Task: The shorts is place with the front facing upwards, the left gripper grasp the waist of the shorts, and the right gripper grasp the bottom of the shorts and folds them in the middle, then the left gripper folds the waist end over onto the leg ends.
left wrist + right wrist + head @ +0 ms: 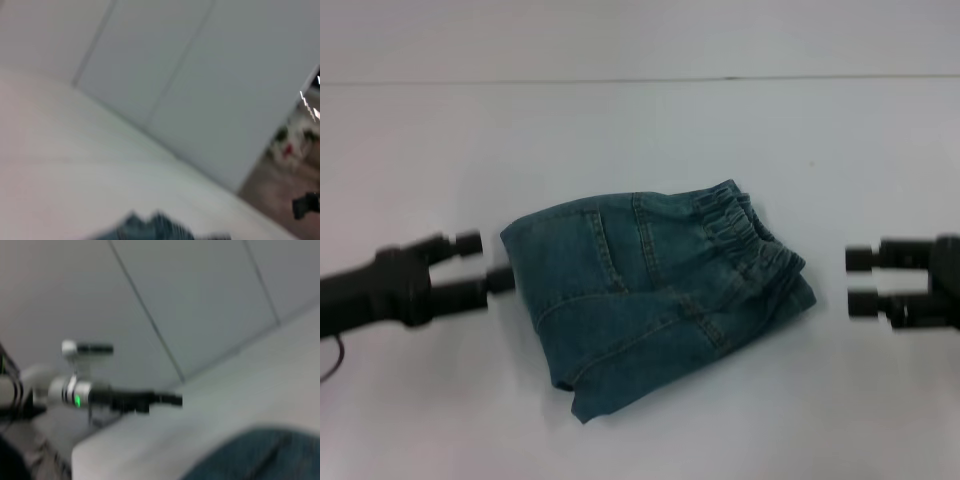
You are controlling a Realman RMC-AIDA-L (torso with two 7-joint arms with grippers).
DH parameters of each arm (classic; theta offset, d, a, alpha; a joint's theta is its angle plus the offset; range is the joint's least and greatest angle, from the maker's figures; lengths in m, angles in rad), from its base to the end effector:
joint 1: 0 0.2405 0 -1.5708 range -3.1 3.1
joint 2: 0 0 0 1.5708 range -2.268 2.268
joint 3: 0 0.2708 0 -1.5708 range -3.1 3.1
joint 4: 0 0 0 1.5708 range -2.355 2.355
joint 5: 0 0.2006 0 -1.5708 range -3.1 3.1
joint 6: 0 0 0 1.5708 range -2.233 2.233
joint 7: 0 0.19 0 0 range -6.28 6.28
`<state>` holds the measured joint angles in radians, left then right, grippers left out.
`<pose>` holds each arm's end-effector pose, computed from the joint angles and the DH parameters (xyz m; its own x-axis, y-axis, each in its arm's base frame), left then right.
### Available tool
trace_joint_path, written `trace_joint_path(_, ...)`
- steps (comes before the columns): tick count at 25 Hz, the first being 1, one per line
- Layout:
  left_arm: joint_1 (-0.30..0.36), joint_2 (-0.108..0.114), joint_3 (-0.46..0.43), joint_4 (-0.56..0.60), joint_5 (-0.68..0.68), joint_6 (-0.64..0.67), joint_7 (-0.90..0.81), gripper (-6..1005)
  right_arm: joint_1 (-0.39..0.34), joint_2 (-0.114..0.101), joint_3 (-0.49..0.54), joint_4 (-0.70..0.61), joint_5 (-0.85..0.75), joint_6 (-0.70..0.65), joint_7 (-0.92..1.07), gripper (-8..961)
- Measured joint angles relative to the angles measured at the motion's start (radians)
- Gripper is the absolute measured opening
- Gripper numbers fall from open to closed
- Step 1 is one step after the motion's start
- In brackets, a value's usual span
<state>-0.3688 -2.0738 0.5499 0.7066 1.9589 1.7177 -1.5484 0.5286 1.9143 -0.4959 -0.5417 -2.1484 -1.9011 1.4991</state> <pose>-0.2834 0.3011 -0.0119 0.5744 0.5079 0.6420 0.6751 -0.7374 -0.0206 0.2703 0.3044 0.0144 0.6975 -0.5088 -0.5046 -0.5318 -0.8395 0.1114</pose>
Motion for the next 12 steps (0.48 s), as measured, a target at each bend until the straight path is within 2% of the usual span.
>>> trace_joint_path(4, -0.011, 0.005, -0.002, 0.022, 0.106, 0.015, -0.032, 950, -0.014, -0.005, -0.026, -0.001, -0.078, 0.055, 0.032, 711)
trace_joint_path(7, -0.021, 0.009, -0.004, 0.023, 0.144, 0.029, -0.046, 949, -0.014, 0.007, -0.026, -0.001, -0.124, 0.1, 0.045, 936)
trace_joint_path(12, -0.028, 0.011, -0.004, 0.025, 0.162, 0.042, -0.06, 949, -0.01, 0.025, -0.028, -0.002, -0.134, 0.122, 0.046, 958)
